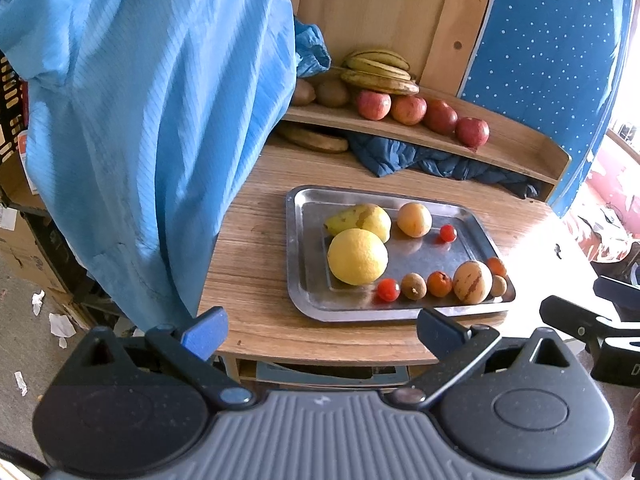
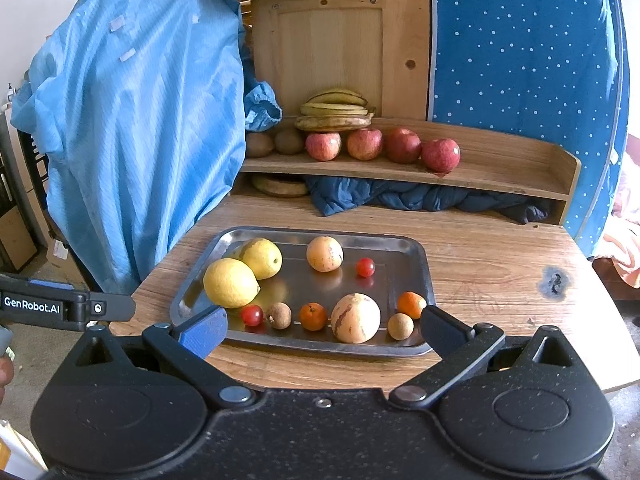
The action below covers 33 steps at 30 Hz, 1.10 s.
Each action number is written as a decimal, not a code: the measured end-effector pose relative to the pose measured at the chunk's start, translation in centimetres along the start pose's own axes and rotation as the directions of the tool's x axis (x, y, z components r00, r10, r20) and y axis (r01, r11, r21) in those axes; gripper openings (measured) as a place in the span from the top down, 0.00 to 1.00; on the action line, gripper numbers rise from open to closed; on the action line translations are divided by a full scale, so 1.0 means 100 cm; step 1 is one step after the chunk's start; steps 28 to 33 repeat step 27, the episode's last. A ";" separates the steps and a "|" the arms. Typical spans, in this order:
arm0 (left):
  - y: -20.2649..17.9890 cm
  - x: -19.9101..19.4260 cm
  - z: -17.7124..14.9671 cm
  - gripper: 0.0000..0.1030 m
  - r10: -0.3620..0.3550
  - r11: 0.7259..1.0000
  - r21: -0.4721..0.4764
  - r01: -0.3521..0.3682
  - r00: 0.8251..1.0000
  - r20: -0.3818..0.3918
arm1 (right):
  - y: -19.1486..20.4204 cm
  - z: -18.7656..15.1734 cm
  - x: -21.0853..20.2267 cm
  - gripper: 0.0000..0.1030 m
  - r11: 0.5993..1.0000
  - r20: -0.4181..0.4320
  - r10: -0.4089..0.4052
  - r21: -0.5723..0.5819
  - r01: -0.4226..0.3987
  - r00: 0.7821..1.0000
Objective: Organize fruits
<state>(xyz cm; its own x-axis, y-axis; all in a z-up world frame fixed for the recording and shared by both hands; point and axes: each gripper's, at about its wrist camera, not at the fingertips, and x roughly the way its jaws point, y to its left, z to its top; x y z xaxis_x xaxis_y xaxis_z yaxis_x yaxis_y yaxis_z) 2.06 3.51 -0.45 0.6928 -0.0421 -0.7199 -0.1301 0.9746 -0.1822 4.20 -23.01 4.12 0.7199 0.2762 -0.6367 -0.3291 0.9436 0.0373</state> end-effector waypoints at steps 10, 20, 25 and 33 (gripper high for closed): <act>-0.002 0.002 0.001 0.01 -0.004 1.000 -0.004 0.004 1.000 -0.014 | -0.001 0.000 0.000 0.01 1.000 -0.002 0.000 0.000 0.000 1.000; -0.002 0.001 0.001 0.01 -0.001 1.000 -0.004 0.001 1.000 -0.006 | -0.001 -0.002 0.001 0.01 1.000 -0.007 0.003 -0.002 -0.003 1.000; -0.004 0.001 0.001 0.01 0.002 1.000 -0.004 -0.002 1.000 -0.007 | -0.001 -0.002 0.001 0.01 1.000 -0.008 0.003 -0.002 -0.003 1.000; -0.004 0.001 0.001 0.01 0.003 1.000 -0.005 -0.003 1.000 -0.008 | 0.000 -0.002 0.001 0.01 1.000 -0.008 0.001 -0.001 -0.002 1.000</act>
